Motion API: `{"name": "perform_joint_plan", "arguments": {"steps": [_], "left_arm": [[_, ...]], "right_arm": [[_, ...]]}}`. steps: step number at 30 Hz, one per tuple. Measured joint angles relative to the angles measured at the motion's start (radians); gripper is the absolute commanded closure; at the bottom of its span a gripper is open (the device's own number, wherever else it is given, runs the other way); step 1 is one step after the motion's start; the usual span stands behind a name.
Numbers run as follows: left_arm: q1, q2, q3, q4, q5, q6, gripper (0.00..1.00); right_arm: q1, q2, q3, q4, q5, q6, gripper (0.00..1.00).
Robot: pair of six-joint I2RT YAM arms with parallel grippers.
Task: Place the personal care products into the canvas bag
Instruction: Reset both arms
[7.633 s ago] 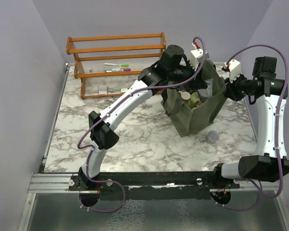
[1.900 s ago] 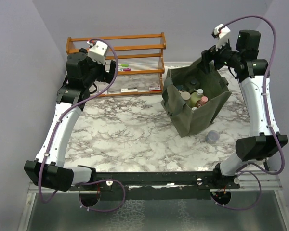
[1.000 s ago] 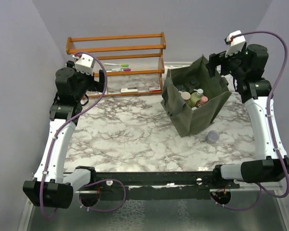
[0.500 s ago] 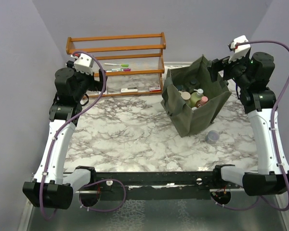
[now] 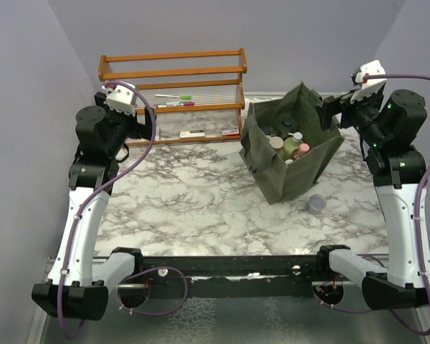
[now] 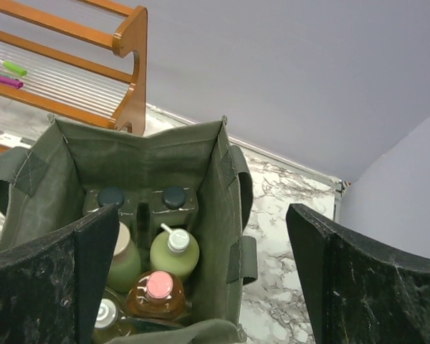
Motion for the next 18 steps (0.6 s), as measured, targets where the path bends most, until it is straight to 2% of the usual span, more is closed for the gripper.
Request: {"name": "perform_joint_plan", "arguments": {"steps": [18], "left_arm": [[0.028, -0.091, -0.026, -0.057, -0.051, -0.041, 0.01]], "right_arm": [[-0.009, -0.151, -0.075, -0.039, -0.008, -0.042, 0.00]]}}
